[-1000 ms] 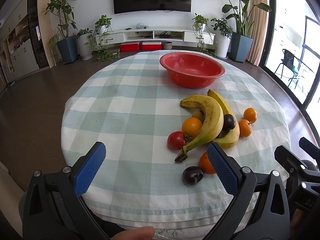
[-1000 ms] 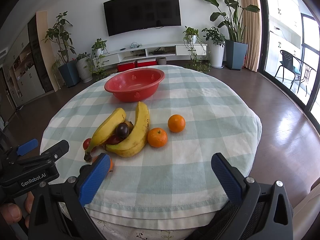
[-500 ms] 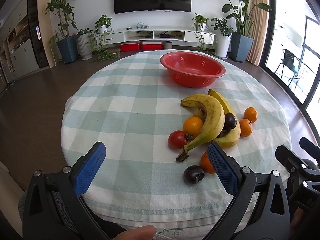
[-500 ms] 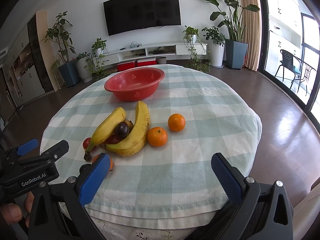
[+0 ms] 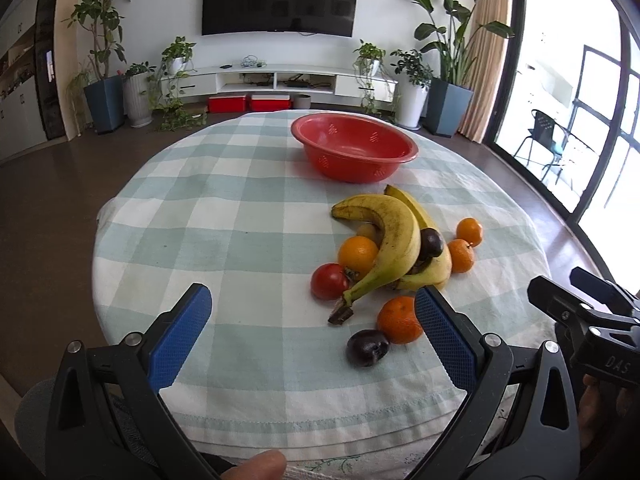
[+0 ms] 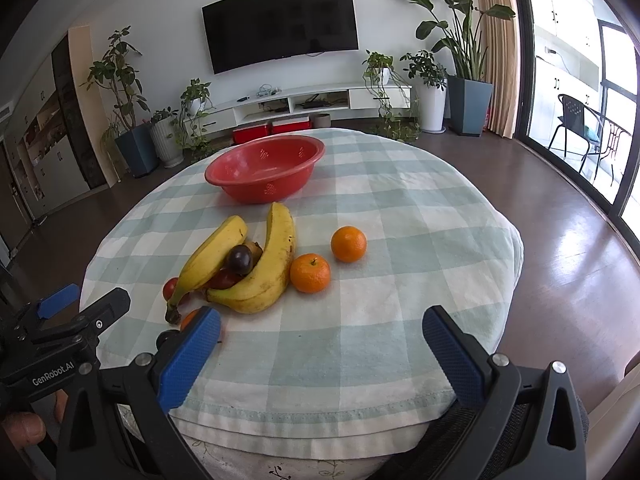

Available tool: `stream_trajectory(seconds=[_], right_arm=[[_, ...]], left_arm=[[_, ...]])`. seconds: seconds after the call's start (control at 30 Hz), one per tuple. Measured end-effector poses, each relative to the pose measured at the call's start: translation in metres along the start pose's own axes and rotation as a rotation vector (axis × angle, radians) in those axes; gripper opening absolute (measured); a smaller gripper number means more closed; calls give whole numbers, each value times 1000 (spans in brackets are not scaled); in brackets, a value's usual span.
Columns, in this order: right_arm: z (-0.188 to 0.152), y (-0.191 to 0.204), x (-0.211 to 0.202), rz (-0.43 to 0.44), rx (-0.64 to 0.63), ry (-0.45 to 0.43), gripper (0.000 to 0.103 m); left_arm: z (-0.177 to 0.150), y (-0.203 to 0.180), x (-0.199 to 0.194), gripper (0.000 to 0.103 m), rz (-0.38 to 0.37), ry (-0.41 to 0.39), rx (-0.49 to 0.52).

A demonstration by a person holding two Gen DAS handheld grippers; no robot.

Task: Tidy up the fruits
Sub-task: 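Grasp the dark plum with the left tool while the right tool grasps an orange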

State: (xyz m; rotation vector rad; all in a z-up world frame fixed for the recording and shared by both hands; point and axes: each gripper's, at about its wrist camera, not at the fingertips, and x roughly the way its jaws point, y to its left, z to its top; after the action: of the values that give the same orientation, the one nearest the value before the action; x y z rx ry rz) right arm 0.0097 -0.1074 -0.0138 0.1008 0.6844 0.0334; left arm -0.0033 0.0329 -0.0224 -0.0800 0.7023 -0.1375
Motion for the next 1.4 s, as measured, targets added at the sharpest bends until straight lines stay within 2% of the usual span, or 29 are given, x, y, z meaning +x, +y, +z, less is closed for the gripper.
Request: stream_trajectory(seconds=[0.03,0.13,0.17,0.23,0.33,0.4,0.6,0.63,0.7,0.77,0.97,1.17,1.4], right_arm=[[-1,-1,-1,1,3,-1,103],[-4,-4,-3,4,12,-12,103],[-3,-6,-3,4,17,-15,103],[2,-10,-4,8,27,-22,103],[3,-13,-6,29,44,-34,103],[3,-15,-6,37,56,-41,103],[3,-15,1,70,45,-16,103],[3,-16,3,80,45,-9,103],[3,-15,6,100,41,6,102],[3,-12,8,109,29,20,101],[1,-7,11,134,-6,45,95],[-1,-3,16,155,-25,67,91],[-4,3,24,181,-42,103,86]], left_arm=[[-1,1,-1,103,-20,-17,6],[-5,-4,-11,103,-18,-76,62],[-6,-9,-13,103,-12,-59,86],[-8,-9,-6,103,-5,30,96],[-10,-3,-3,103,-16,57,75],[-8,-2,2,103,28,90,99],[-17,-13,7,103,-79,125,232],[-20,-16,9,101,-105,140,261],[-25,-24,16,89,-145,176,311],[-30,-32,23,72,-180,208,360],[-24,-41,36,48,-258,263,438],[-16,-36,52,33,-323,339,488],[-14,-35,58,33,-344,366,532]])
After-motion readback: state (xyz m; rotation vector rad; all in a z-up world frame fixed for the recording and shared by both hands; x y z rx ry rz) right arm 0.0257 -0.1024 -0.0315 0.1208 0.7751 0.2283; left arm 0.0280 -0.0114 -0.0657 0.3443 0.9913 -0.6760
